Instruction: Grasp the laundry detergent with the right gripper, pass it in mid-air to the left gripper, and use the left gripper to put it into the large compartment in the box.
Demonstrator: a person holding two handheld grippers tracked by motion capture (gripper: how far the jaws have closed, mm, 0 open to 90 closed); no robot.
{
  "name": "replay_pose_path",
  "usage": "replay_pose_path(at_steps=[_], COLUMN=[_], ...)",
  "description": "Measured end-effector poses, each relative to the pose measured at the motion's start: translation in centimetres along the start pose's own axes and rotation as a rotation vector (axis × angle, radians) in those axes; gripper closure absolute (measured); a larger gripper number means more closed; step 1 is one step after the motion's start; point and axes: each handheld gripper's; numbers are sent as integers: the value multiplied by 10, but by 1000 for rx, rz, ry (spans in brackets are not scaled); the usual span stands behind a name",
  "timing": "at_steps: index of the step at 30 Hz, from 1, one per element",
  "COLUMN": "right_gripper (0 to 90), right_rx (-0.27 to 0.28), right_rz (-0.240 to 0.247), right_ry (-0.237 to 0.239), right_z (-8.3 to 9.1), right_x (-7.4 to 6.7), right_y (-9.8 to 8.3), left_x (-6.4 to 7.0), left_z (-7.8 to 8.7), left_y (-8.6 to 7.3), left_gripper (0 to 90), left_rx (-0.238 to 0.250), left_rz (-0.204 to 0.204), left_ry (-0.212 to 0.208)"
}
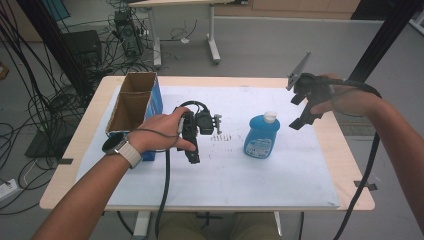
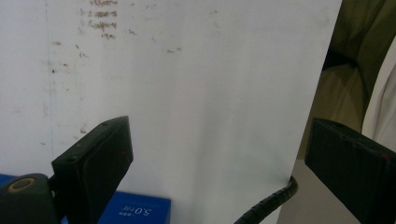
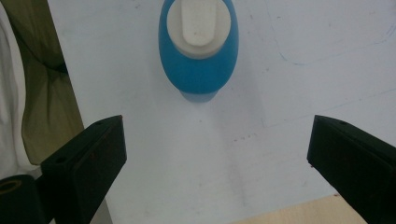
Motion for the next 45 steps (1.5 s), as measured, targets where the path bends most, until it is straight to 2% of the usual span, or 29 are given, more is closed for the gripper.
replay_pose_path(at_steps=[15,28,45], right_gripper=[46,44,44], right_rx=[76,100,118], right_rz=[8,1,-13], right_ry=[-7,6,8], right_z=[-15,-31,-37], right_x=[-4,-3,-4], right_y=[-1,-3,-4], left_x=[1,3,5], left_z=[0,0,3], left_y=[0,3,2], left_gripper=[81,81,82], left_rx=[9,6,11], left_rz=[2,1,9], left_ry=[7,7,8])
Point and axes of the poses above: each handheld gripper's, and its own axes: z roughly backward along the jaws, y roughly out of its top, x roughly to its right, and after that the axes turned 1 degree about -x, right-handed
